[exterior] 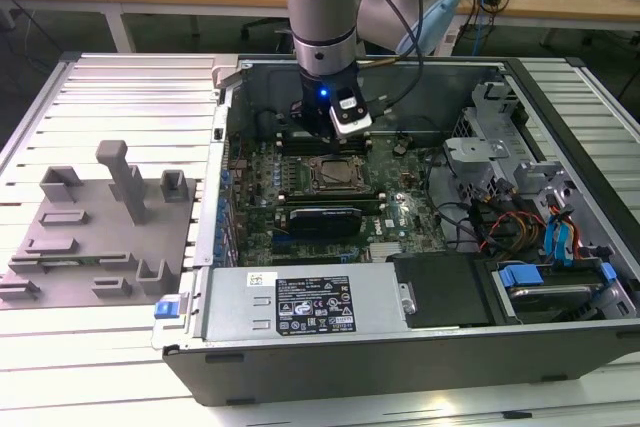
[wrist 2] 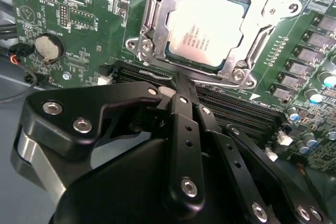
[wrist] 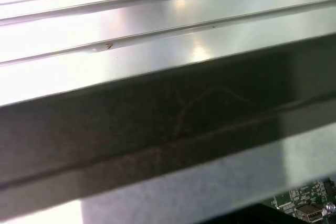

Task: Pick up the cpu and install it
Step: 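Install the first cpu locking lever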

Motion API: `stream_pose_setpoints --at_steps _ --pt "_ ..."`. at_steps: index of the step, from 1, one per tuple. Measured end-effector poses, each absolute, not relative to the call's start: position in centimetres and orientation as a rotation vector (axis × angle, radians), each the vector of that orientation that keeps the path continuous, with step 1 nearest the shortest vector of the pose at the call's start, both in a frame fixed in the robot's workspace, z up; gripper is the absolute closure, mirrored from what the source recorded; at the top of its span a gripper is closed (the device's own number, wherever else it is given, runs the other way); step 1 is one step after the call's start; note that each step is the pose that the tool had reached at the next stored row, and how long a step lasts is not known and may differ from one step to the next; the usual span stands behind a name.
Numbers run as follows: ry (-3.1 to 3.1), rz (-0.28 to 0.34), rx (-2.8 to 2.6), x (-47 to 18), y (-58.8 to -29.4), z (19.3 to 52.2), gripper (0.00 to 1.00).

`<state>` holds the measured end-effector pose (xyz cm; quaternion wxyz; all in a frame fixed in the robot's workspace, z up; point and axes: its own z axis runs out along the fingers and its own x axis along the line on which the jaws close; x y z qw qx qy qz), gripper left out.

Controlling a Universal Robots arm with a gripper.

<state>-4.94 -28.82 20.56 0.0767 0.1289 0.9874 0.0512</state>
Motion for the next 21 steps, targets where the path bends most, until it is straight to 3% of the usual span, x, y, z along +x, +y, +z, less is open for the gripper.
stream_pose_setpoints --at_steps 21 --pt "2.92 0.148 0.494 -4.96 -28.43 20.22 0.89"
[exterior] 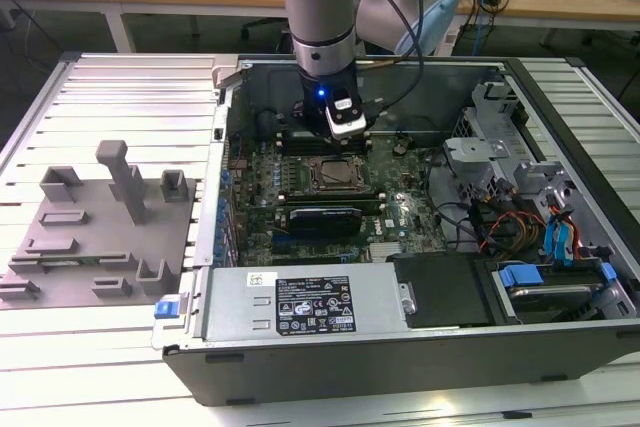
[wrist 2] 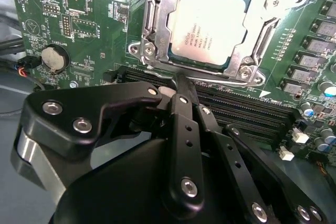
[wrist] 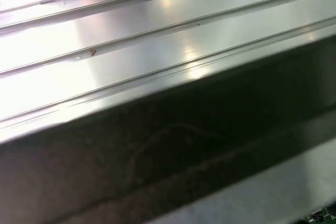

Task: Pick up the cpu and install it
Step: 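Install the first cpu locking lever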

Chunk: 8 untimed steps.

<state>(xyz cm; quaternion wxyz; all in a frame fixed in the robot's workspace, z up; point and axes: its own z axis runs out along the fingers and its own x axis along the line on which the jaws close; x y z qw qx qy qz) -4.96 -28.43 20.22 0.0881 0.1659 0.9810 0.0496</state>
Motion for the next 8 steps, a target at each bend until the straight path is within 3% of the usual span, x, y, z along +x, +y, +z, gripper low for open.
stream_pose_setpoints --at_steps 8 --pt "2.911 0.15 0.49 -5.06 -28.69 20.0 0.89"
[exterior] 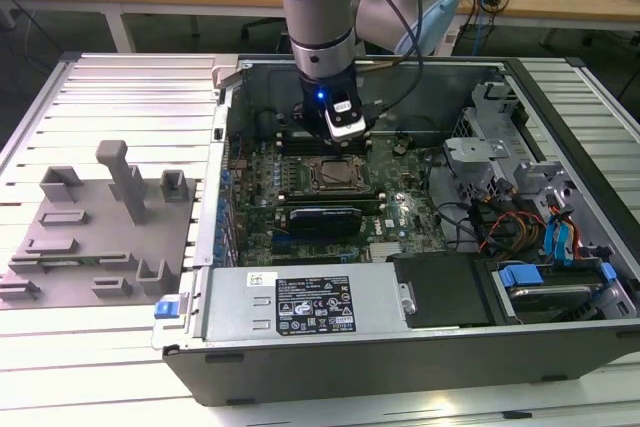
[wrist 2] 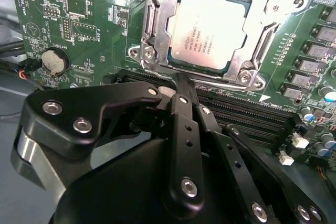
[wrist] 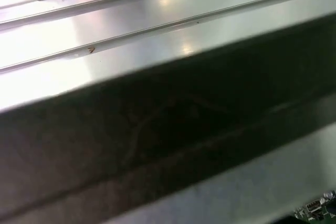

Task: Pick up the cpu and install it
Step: 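Install the first cpu locking lever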

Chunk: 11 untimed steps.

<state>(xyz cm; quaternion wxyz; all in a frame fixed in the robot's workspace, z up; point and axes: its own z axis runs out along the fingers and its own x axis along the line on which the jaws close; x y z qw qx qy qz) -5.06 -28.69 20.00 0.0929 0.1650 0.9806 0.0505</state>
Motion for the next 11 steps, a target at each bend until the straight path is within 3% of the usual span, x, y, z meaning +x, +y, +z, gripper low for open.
stream_pose_setpoints --at_steps 11 --pt "2.904 0.151 0.488 -5.04 -28.83 19.8 0.89"
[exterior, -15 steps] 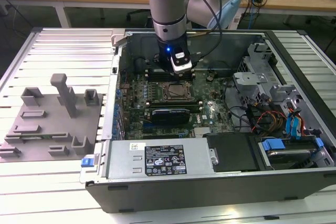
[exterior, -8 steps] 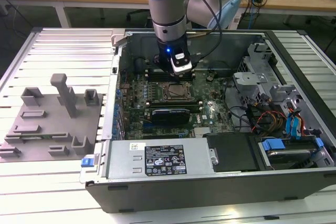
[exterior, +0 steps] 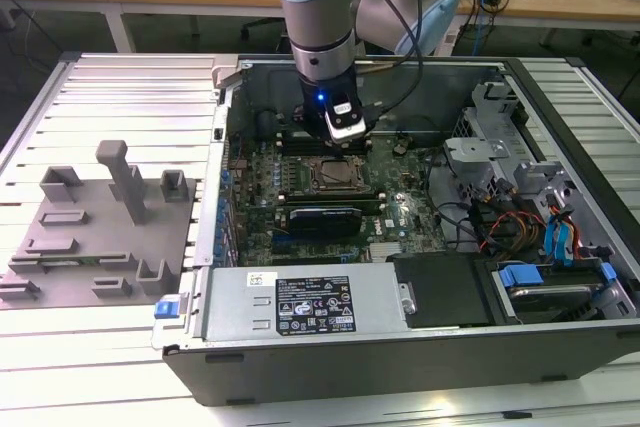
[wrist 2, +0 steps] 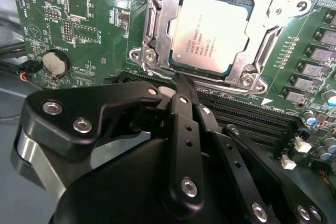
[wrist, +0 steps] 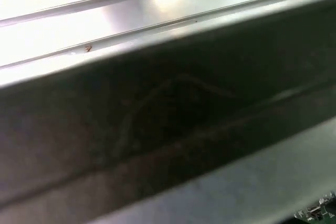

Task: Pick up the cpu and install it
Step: 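Install the first cpu locking lever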

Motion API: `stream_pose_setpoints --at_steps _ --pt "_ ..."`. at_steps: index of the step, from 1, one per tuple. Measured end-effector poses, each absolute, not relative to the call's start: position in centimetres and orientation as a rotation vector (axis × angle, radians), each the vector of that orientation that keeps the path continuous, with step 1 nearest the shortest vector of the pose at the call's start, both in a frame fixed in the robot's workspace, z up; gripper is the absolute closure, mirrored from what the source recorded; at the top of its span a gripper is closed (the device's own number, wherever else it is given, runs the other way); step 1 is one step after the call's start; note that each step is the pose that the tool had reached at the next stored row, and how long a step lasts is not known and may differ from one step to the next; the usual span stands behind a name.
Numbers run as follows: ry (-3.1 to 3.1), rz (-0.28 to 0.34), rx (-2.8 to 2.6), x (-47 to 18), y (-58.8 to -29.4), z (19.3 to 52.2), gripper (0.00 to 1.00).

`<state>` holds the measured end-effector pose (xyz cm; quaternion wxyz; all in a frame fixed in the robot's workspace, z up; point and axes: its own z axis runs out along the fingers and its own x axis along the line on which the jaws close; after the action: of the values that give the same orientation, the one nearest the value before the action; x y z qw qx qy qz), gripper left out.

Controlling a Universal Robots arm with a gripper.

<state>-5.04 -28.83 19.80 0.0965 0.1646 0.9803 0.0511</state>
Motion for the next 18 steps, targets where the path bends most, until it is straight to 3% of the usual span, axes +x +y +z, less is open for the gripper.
stream_pose_setpoints --at_steps 13,18 --pt "2.904 0.157 0.488 -4.79 -28.89 20.65 0.89" --pt "2.934 0.023 0.481 -4.72 -28.89 20.76 0.89"
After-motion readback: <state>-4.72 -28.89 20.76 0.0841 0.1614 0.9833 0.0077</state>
